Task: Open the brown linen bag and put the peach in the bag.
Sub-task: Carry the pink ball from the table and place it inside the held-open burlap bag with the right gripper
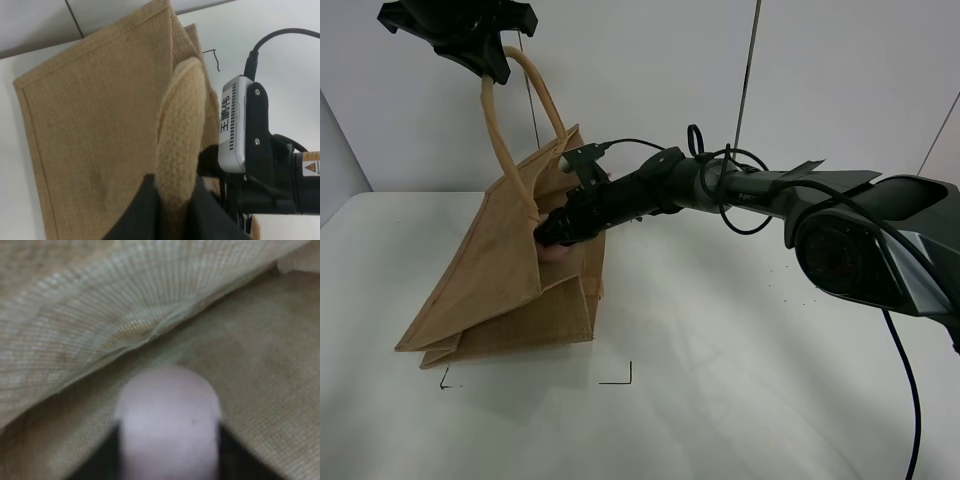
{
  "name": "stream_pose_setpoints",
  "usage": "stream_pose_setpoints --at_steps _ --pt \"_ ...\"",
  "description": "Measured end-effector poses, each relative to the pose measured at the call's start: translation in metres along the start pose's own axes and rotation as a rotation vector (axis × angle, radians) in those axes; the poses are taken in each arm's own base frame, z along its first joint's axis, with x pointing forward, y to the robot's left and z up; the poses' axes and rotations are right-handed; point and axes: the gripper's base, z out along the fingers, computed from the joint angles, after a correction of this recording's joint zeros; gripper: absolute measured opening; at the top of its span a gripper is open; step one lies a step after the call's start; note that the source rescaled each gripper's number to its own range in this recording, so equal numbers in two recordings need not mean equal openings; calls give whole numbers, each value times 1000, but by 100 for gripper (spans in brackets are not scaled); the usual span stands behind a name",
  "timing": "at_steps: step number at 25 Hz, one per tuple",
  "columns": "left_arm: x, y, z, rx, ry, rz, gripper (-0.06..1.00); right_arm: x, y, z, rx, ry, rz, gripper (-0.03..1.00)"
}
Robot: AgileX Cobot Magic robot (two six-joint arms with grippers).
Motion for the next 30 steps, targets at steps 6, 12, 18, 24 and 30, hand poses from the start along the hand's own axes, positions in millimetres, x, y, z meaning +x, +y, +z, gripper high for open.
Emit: stream_pose_setpoints --at_steps 6,12,18,24,30 --pt "0 0 0 1 0 0 0 -2 2 -1 3 2 38 96" --pt "0 0 0 2 0 -1 0 -14 7 -18 47 72 -9 100" --pt "0 0 0 3 0 -1 0 -25 16 -44 60 193 19 100" --pt "0 0 0 3 0 -1 0 -44 8 -98 151 302 117 100" --pt "0 0 0 3 0 -1 0 -41 -25 -152 441 465 262 100"
